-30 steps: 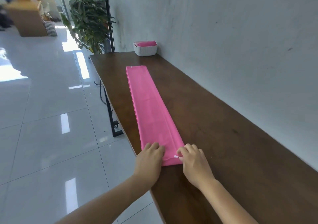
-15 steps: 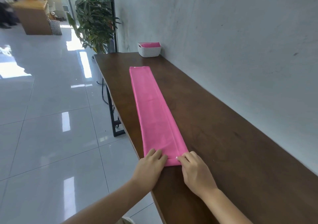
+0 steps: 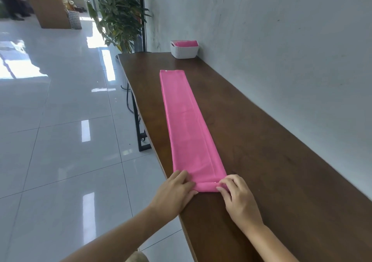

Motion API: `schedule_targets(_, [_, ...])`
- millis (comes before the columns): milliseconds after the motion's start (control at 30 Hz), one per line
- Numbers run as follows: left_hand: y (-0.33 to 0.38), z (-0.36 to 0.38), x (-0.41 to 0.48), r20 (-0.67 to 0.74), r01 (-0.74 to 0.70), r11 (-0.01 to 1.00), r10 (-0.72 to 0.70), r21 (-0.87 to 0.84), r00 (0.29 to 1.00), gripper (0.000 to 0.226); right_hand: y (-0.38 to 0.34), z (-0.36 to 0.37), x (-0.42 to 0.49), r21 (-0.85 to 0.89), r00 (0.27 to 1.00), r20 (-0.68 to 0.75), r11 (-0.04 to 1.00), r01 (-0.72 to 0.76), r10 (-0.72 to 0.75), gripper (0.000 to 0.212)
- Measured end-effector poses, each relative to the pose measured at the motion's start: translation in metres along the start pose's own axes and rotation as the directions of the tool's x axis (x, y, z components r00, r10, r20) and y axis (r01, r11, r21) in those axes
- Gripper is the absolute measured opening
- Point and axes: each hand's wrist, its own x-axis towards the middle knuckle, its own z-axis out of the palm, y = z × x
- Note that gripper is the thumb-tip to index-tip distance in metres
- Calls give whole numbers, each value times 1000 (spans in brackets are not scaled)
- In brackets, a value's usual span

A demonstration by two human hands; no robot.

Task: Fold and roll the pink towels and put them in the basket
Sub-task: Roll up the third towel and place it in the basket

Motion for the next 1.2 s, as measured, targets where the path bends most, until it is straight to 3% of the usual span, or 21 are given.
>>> schedule_targets(200, [-3,-1,7,-61,135,991,-136,-25,989,34,15,-4,-2,-25,992,29,992,124,-124,15])
schedule_targets(300, [-4,-3,7,-15,263,960,-266,-99,964,31,17,-4,2,-38,992,66,993,112,-109,21])
schedule_targets(400, [-4,-9,9,38,390,907,-389,-159,920,29,11,-2,13,45,989,144,999,-26,19,16])
schedule_targets(533, [-11,-16,13,74,554,813,-550,-179,832,28,1,-1,36,178,934,288,947,-267,210,6])
schedule_targets(700, [-13,-19,14,87,617,755,-615,-222,784,30,-6,0,50,207,889,311,889,-409,336,10])
schedule_targets(800, [-10,-16,13,14,525,831,-532,-185,846,24,-8,1,55,206,882,276,872,-444,383,17])
schedule_targets(900, [-8,-12,8,-116,242,968,-248,-68,962,15,-13,2,54,136,904,196,903,-408,379,22])
schedule_targets(1000, [-11,-6,0,-117,40,999,-37,24,992,9,-14,6,46,29,957,120,963,-268,263,22])
schedule_targets(1200, [-24,-5,-10,-150,60,998,-57,13,987,31,-4,10,26,24,999,-9,998,-50,50,11])
